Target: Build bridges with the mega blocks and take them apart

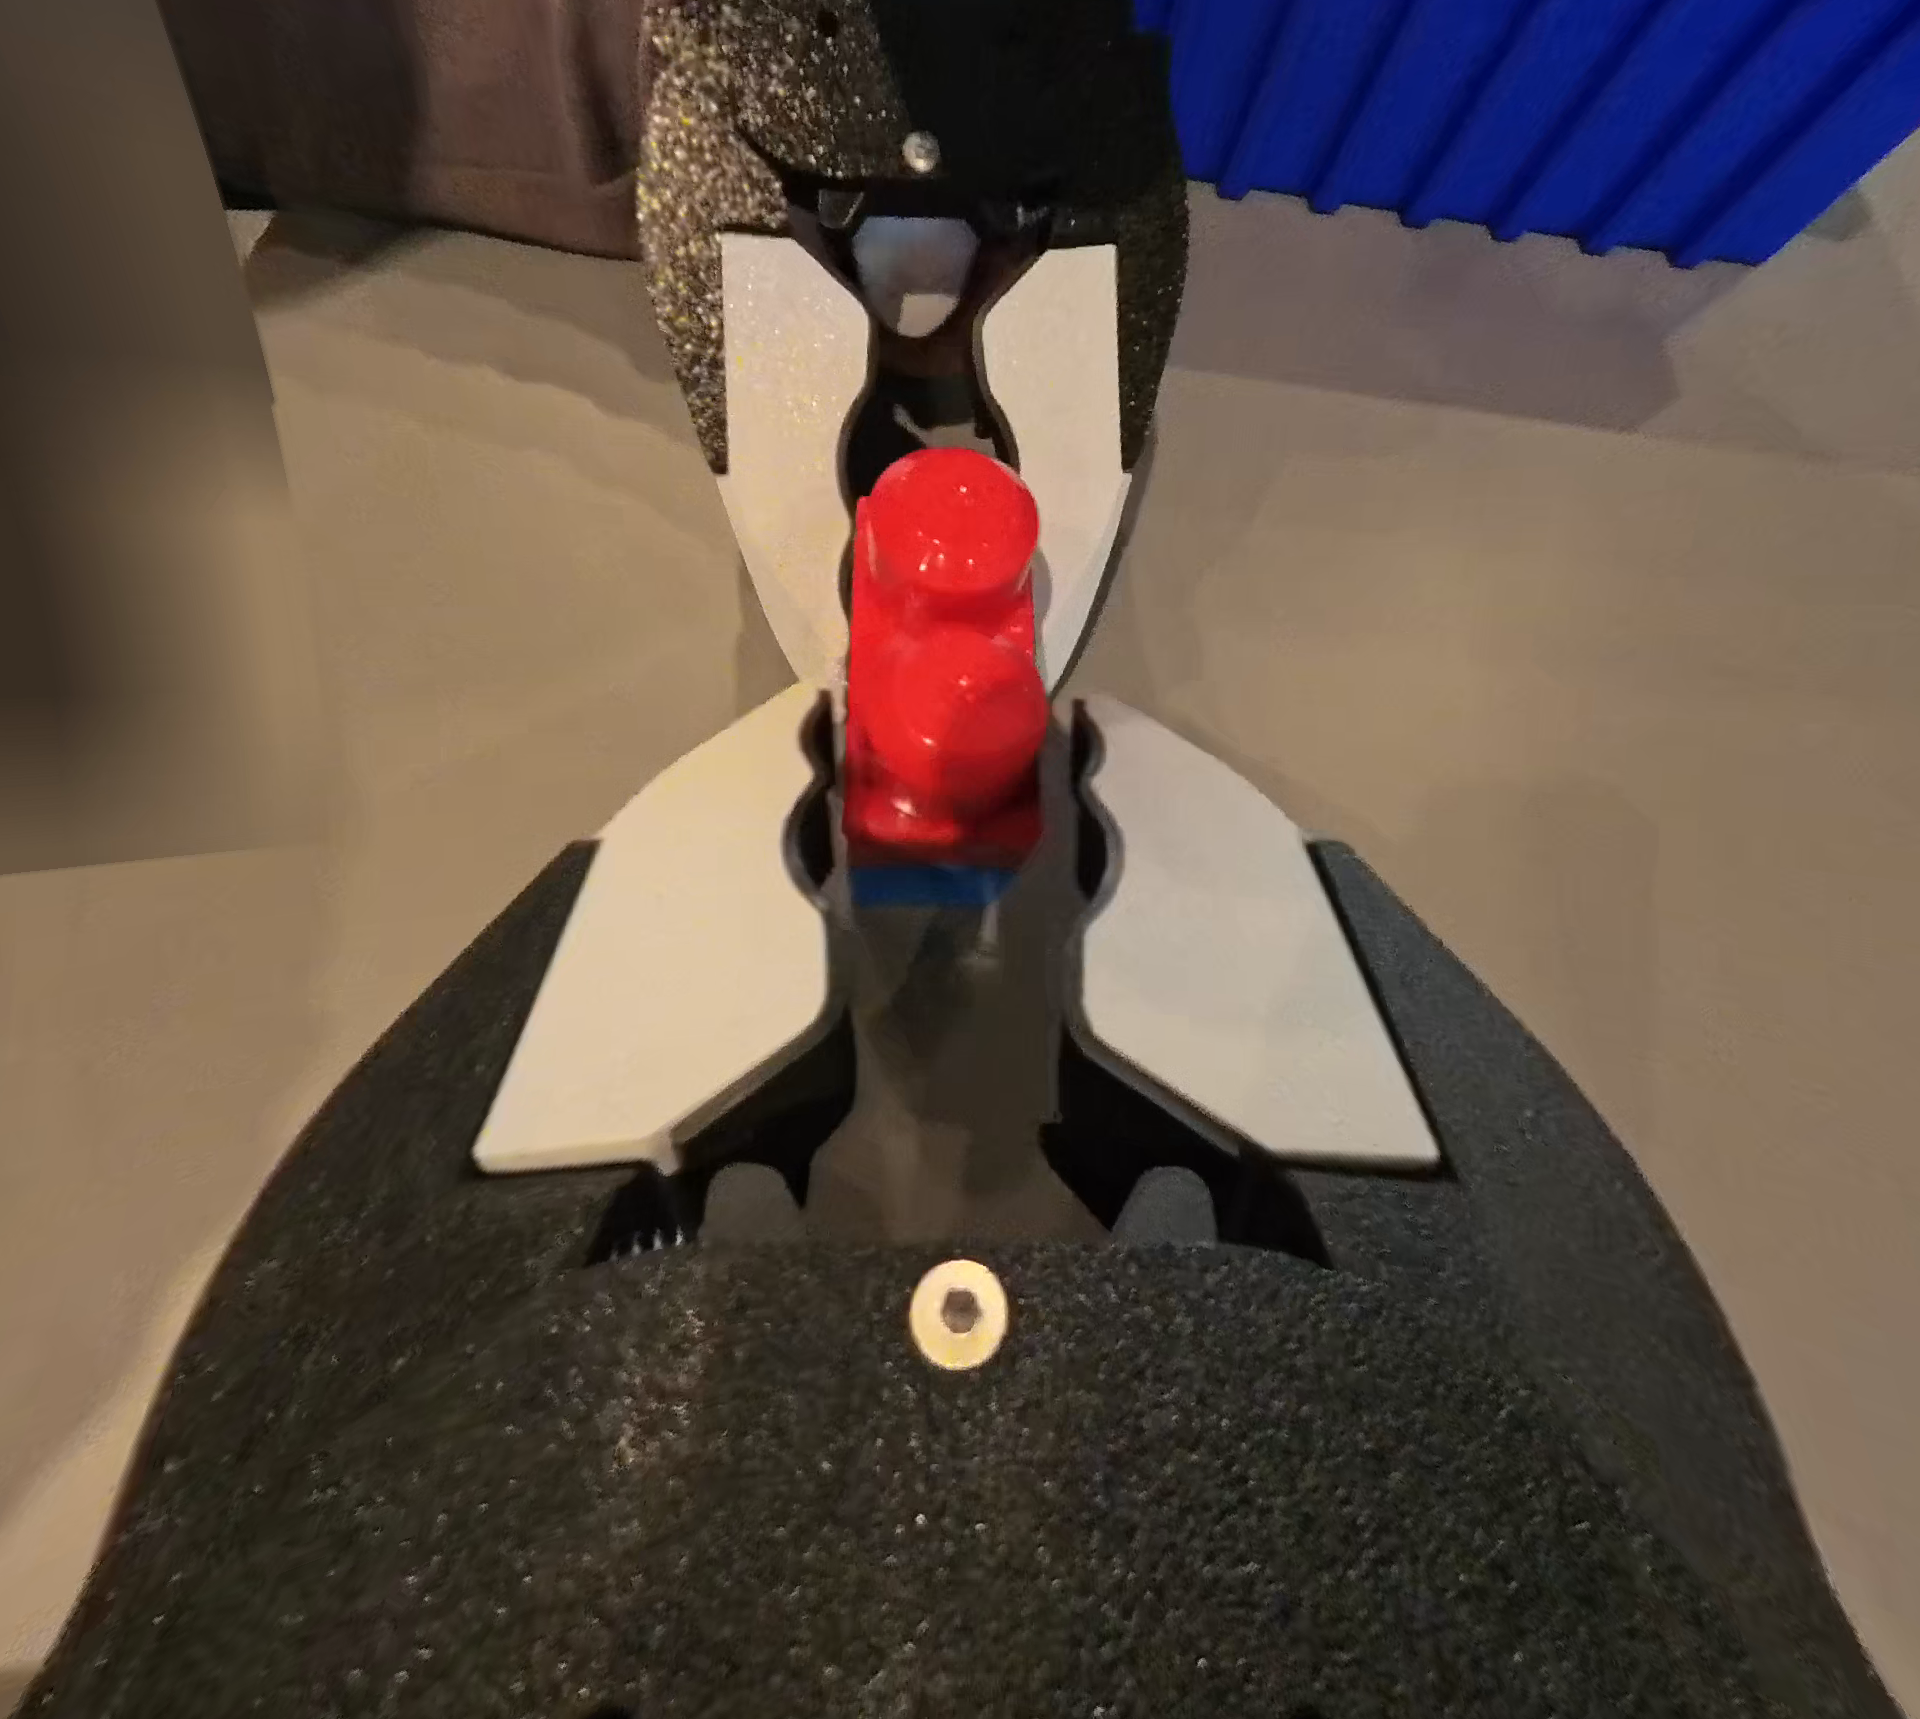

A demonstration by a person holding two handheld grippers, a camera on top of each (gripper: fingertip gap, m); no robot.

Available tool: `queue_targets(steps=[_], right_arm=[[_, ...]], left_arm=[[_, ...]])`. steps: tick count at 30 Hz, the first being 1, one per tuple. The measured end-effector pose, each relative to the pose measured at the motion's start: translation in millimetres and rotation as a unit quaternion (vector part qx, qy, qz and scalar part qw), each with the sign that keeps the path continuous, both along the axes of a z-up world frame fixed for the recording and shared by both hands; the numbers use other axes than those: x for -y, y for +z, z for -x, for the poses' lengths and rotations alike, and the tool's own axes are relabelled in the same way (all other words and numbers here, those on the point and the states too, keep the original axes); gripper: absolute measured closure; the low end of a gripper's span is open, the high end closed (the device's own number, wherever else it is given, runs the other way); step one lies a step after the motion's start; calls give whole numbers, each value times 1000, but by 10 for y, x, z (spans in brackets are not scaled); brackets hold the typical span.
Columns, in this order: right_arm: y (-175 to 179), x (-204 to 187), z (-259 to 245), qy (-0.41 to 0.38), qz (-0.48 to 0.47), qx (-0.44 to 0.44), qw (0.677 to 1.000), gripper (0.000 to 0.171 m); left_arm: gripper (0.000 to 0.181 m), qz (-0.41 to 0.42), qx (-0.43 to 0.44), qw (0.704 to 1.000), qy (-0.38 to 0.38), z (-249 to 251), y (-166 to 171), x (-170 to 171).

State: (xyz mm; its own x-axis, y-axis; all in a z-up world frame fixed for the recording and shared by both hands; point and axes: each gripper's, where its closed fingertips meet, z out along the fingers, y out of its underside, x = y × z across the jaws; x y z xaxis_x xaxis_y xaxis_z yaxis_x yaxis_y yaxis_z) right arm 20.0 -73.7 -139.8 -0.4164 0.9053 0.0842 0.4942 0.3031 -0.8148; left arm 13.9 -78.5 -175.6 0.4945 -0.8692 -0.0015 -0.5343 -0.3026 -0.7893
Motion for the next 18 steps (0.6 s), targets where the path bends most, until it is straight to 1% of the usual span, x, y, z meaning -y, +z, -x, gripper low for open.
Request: queue_targets(steps=[1,2,5,8,11,12,14,16,17,18], right_arm=[[28,-29,-19,-4,3,-7,1000,123],[73,-55,-42,-7,12,-17,1000,124],[154,-95,-104,-12,39,-35,999,129],[142,-59,-109,-4,48,-32,998,135],[133,-41,-107,-3,62,-21,998,136],[126,-41,-107,-5,70,-15,997,135],[76,-32,-118,-5,80,7,997,127],[-8,0,-124,2,72,24,997,125],[-28,10,-115,5,64,24,998,132],[-27,15,-107,8,56,20,998,135]], left_arm=[[145,0,0,1000,-2,-3,0,2],[145,0,0,1000,-4,-5,0,4],[145,1,-2,1000,-5,-6,-3,5],[145,1,-2,1000,-6,-8,-3,5],[145,2,-3,1000,-7,-9,-4,6],[145,2,-3,1000,-7,-10,-4,6],[145,2,-4,1000,-8,-11,-5,7],[145,2,-4,1000,-9,-12,-4,7],[145,2,-3,1000,-9,-13,-3,9],[146,2,-3,1000,-10,-12,-3,8]])
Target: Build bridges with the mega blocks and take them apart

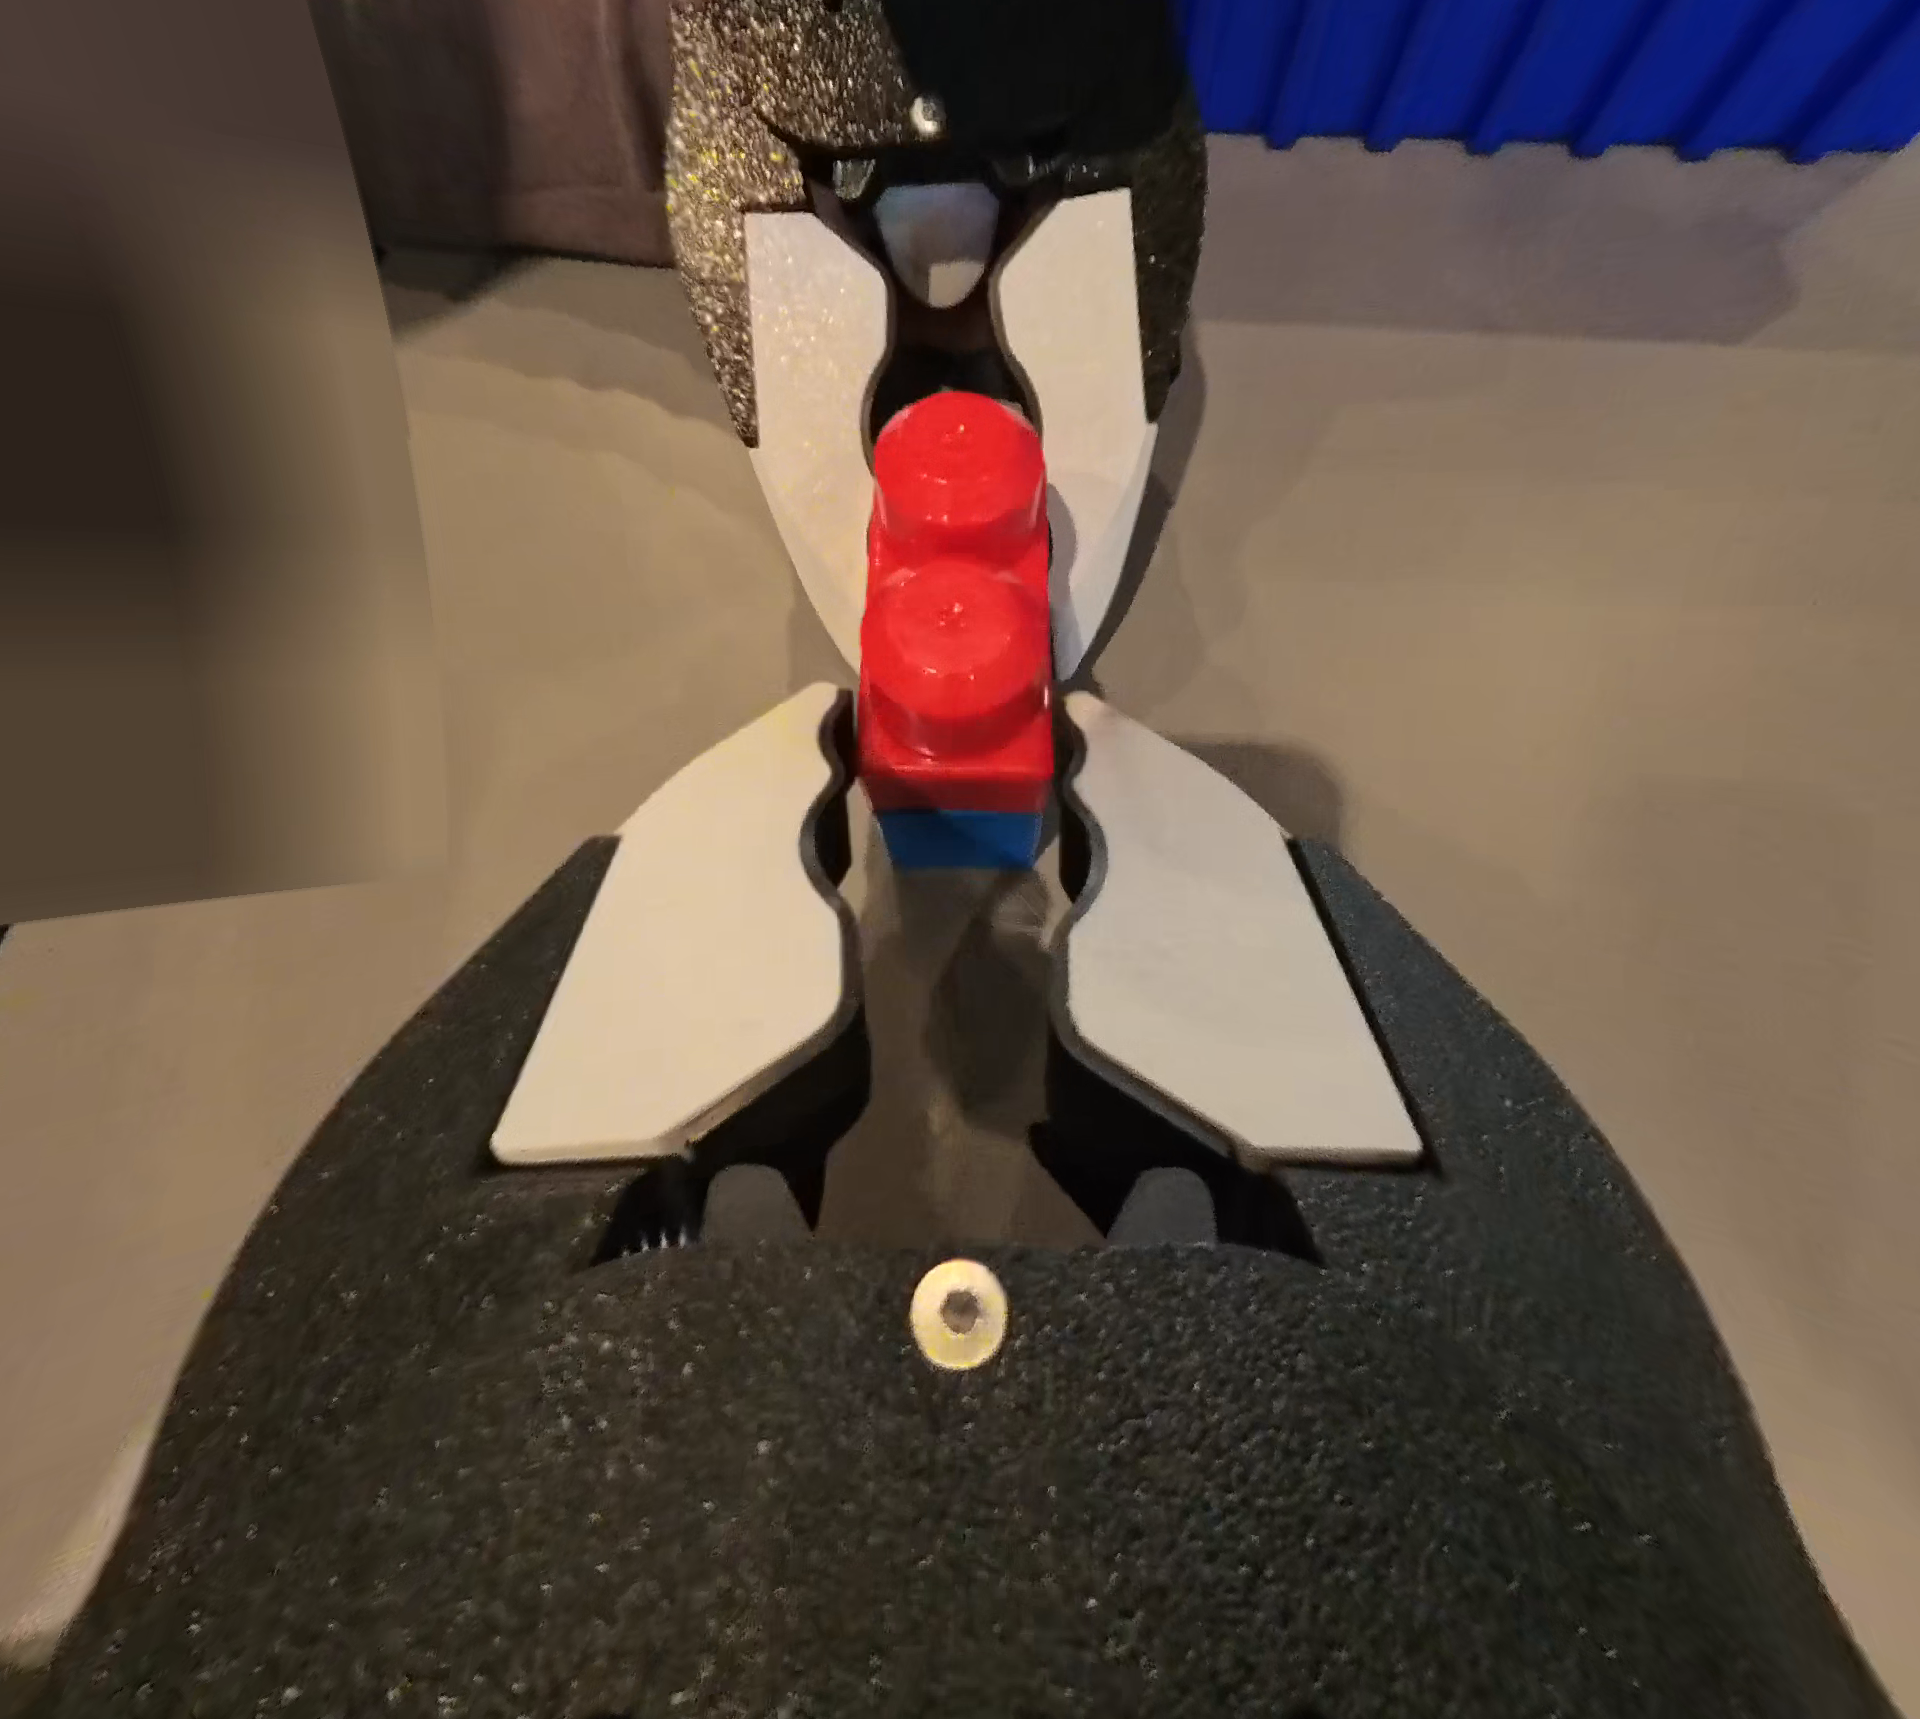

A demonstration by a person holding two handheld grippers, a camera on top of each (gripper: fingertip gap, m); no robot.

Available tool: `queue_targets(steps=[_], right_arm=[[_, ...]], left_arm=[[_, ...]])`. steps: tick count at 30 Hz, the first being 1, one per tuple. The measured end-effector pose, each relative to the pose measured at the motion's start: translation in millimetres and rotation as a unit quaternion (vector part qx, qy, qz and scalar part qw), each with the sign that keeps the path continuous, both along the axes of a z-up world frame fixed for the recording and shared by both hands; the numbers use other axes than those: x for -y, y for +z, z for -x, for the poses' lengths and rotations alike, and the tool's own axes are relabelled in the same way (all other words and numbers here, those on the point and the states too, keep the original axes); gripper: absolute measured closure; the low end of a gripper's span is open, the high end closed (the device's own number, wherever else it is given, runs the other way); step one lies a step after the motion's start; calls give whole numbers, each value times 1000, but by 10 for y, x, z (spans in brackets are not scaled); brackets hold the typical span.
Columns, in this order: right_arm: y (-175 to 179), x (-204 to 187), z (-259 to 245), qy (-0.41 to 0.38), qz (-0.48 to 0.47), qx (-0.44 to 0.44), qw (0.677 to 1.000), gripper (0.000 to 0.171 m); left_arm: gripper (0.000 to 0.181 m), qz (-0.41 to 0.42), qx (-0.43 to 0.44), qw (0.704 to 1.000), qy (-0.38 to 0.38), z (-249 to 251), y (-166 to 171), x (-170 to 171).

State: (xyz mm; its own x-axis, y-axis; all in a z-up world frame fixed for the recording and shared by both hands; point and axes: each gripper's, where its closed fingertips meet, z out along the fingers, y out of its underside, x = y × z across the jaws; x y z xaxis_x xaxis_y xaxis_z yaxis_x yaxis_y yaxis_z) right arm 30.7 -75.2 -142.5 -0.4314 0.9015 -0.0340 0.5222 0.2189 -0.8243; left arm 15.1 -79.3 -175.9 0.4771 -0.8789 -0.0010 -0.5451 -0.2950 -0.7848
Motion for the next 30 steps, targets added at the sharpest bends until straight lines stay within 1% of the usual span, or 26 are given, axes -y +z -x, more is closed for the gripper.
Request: queue_targets(steps=[3,9,10,12,15,16,17,18,20,21,23,27,28,30], right_arm=[[-10,-6,-3,1,-7,2,1000,135],[8,-6,7,-3,-18,-23,1000,135],[12,-12,15,-7,-18,-32,999,132],[-60,-30,28,-18,-13,-17,1000,110],[-97,30,78,-6,-12,-19,1000,112],[-83,39,97,-5,-15,-24,1000,116],[-60,43,113,-6,-15,-29,999,128],[-39,33,125,-10,-16,-33,999,134],[-17,-26,125,-23,-35,-30,999,134],[42,-40,115,-28,-37,-37,998,135],[284,-40,77,-41,-28,-72,996,135],[938,23,-230,-77,-13,-142,987,135],[1099,15,-380,-88,-29,-152,984,135],[1424,-130,-780,-128,-78,-167,974,135]], left_arm=[[146,0,0,1000,0,2,0,0],[145,-2,3,1000,1,7,6,-8],[145,-2,3,1000,0,7,6,-6],[145,-2,3,1000,-1,5,6,-5],[145,-2,3,1000,2,6,6,-10],[145,-2,3,1000,2,6,6,-11],[144,-3,2,1000,2,6,4,-14],[133,-6,-2,1000,1,5,-3,-17],[93,-26,-13,1000,5,8,-2,-38],[82,-37,-10,999,7,4,21,-44],[77,-56,17,998,7,-23,115,-39],[75,-110,82,990,26,-26,355,-66],[76,-130,99,986,29,-27,423,-68],[84,-168,134,976,37,-21,561,-65]])
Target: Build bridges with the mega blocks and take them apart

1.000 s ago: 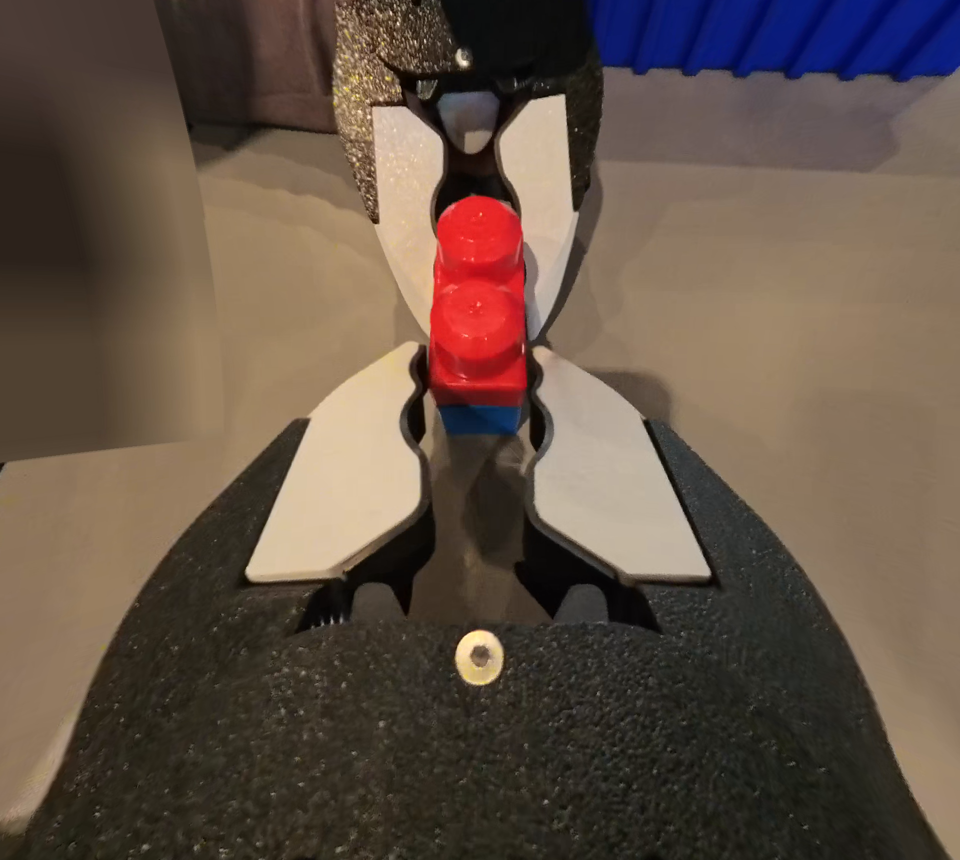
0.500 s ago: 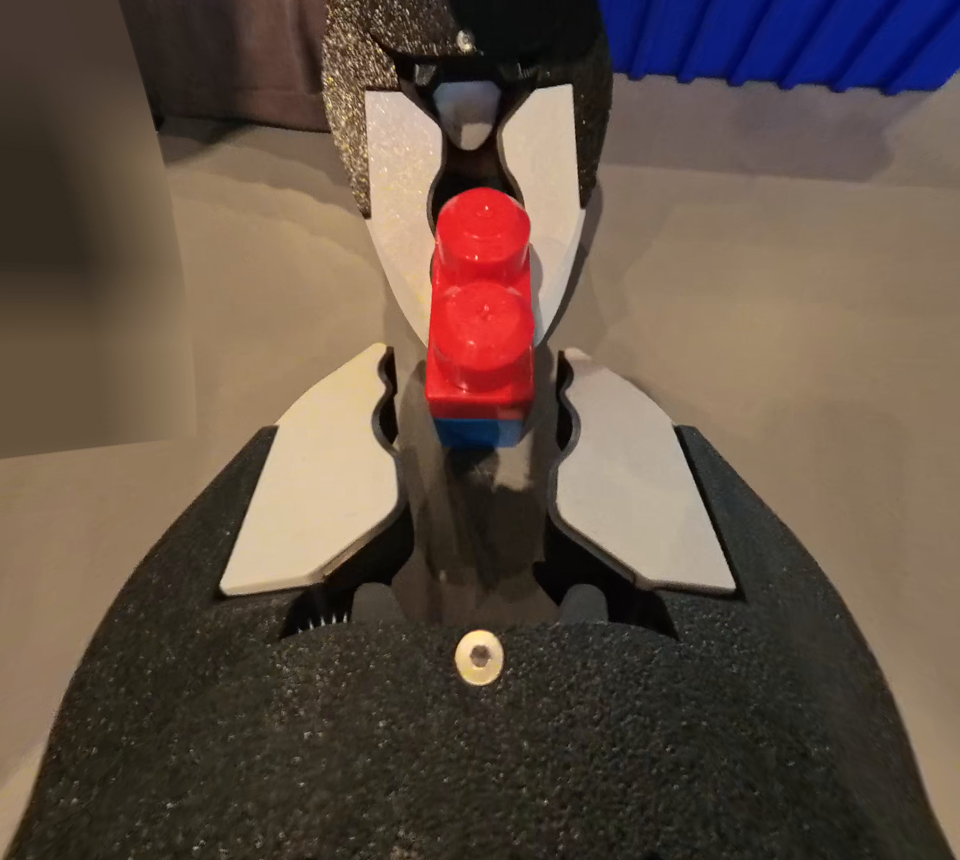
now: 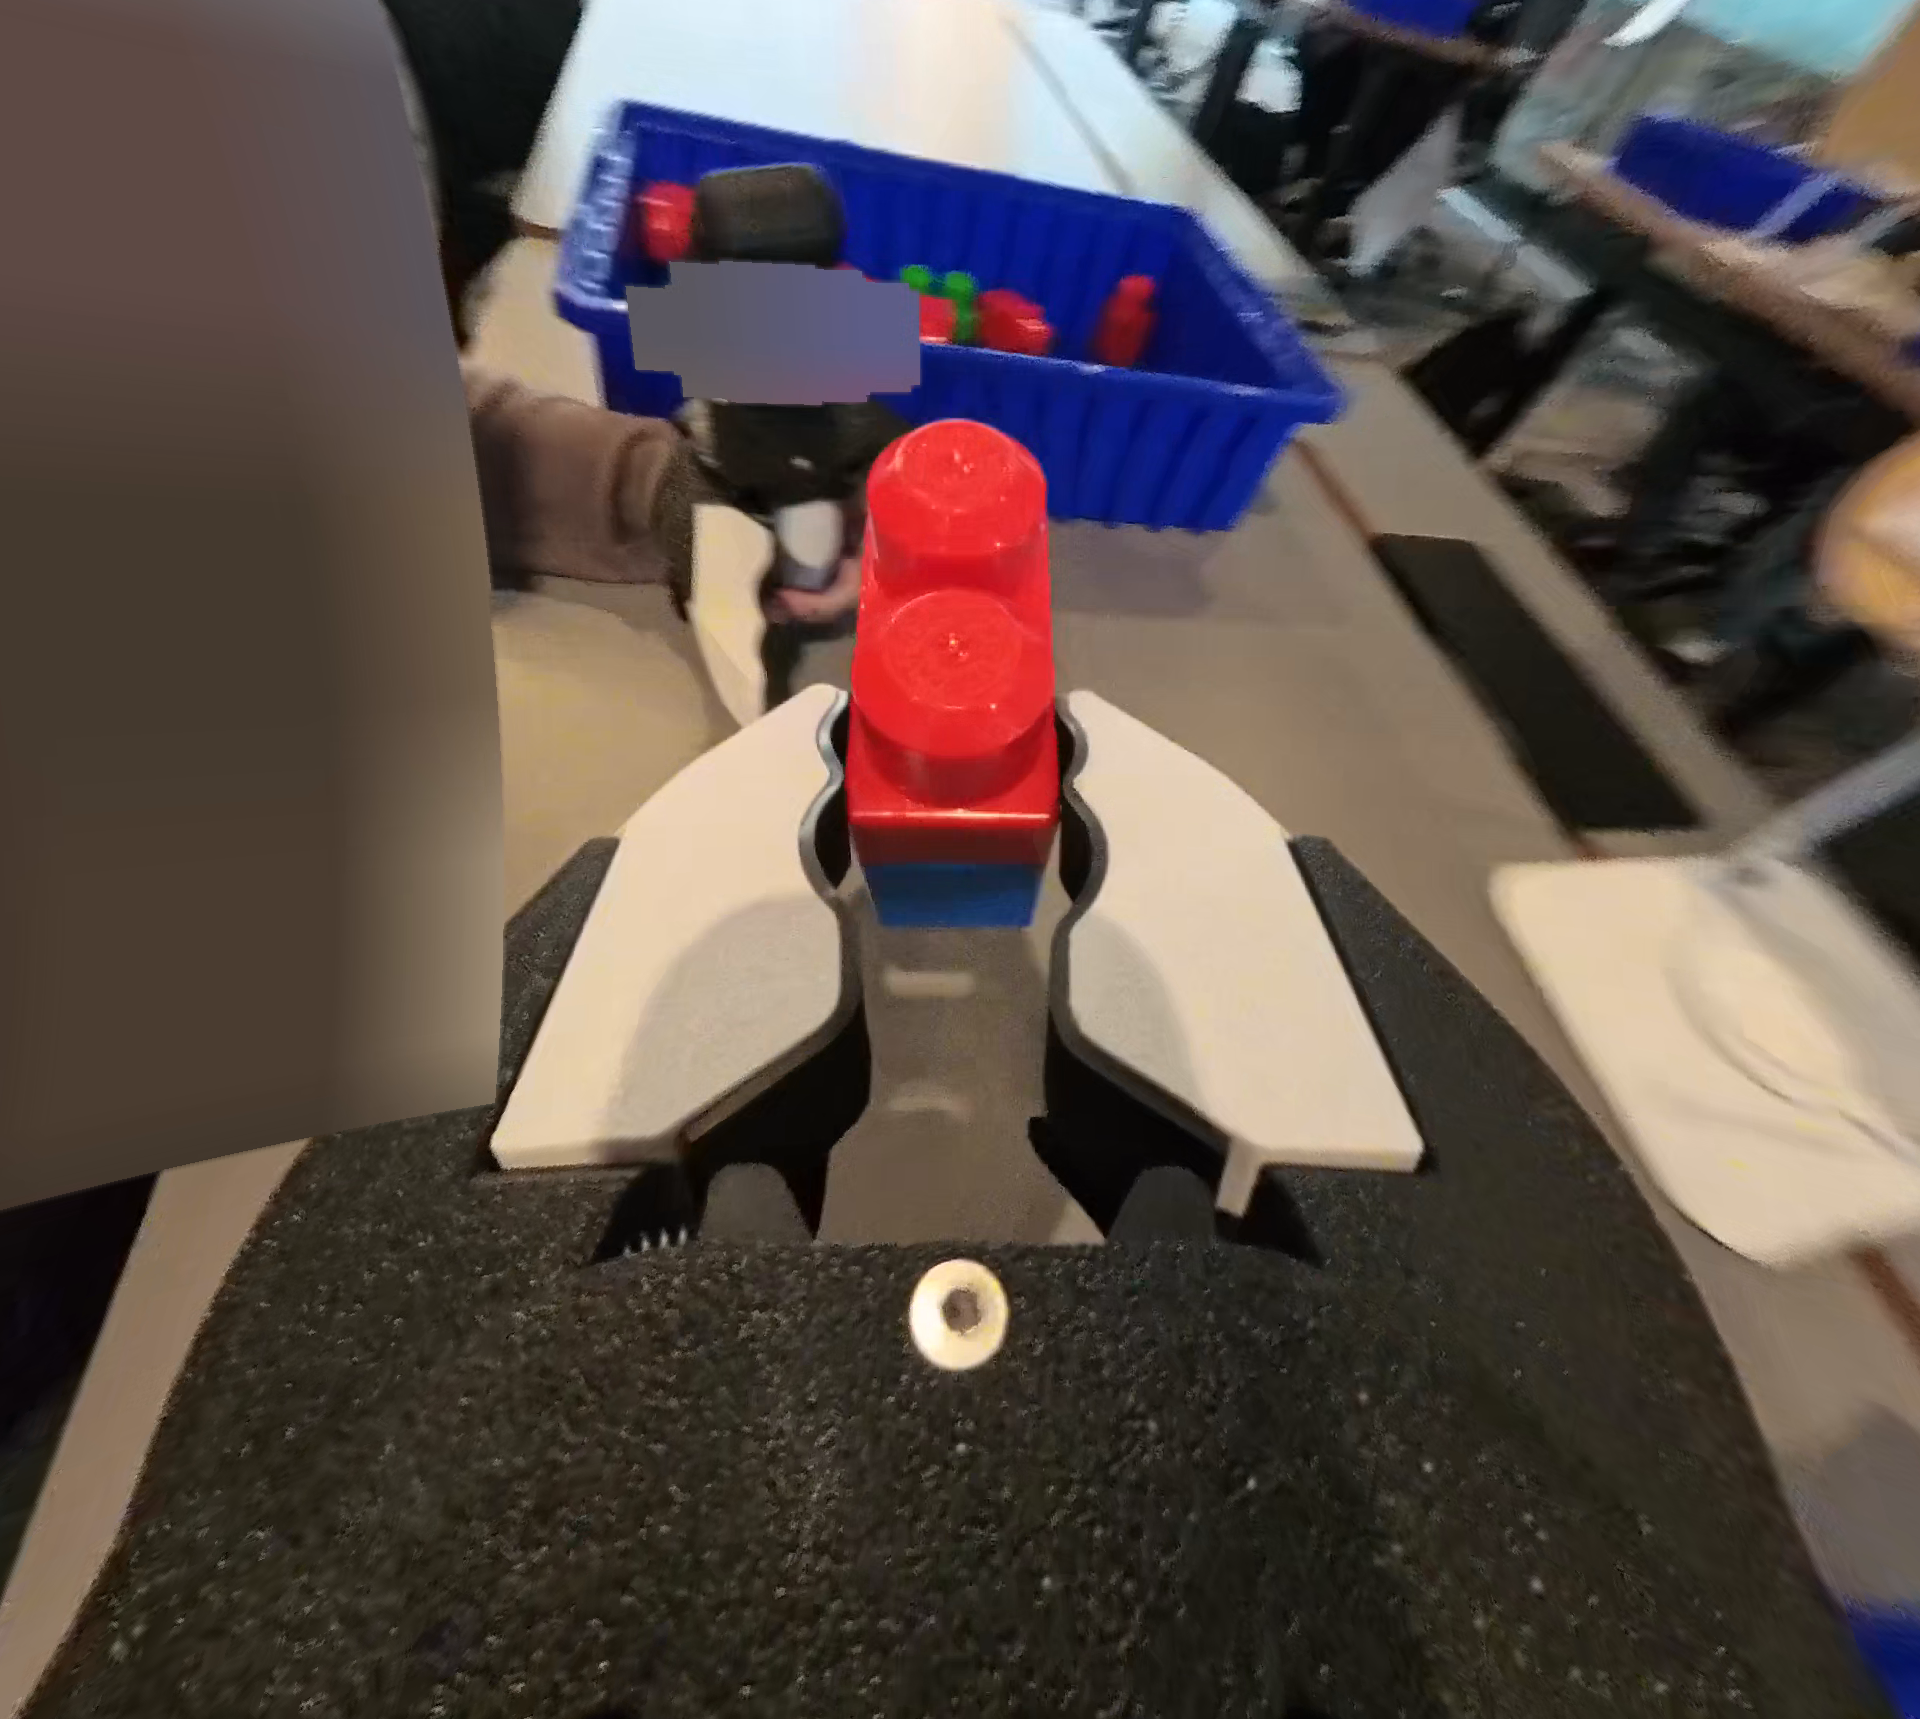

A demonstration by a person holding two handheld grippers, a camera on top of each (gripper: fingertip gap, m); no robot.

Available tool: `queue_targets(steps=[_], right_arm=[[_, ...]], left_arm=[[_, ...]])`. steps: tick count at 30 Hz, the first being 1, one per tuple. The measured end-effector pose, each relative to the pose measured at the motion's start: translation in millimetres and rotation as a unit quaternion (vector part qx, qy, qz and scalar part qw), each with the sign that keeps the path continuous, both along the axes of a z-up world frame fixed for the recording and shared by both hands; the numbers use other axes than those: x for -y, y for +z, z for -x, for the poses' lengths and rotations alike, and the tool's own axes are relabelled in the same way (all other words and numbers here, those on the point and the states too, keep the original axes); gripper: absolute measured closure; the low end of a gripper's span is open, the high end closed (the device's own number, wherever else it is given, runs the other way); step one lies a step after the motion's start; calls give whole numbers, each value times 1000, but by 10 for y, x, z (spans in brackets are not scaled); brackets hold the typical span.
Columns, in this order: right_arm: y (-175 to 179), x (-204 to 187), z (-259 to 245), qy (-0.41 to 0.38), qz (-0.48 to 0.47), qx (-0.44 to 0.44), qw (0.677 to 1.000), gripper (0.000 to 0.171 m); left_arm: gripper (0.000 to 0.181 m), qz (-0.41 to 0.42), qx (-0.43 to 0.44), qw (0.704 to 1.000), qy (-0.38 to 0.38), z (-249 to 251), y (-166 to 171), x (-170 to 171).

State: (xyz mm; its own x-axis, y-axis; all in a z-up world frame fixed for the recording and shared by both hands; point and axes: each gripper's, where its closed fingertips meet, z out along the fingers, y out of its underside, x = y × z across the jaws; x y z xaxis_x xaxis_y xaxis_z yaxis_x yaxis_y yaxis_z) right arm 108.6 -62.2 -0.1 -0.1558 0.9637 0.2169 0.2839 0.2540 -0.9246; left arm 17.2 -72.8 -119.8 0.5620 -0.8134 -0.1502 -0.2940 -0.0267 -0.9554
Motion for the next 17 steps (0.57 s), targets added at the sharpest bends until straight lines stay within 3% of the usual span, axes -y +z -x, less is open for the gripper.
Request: queue_targets(steps=[3,5,7,11,17], right_arm=[[340,-615,-817,-114,-46,9,992,135],[259,-1178,-1442,-194,-42,72,977,135],[36,-1589,-1942,-222,-14,135,965,135],[-429,-2053,-2478,-214,16,230,949,135],[-996,-2246,-2671,-139,39,382,913,135]], left_arm=[[89,-36,54,998,10,10,170,-4],[91,-50,76,996,23,37,235,-30],[95,-60,88,994,34,68,274,-50],[103,-75,97,991,54,116,311,-79],[109,-84,79,990,80,127,289,-138]])
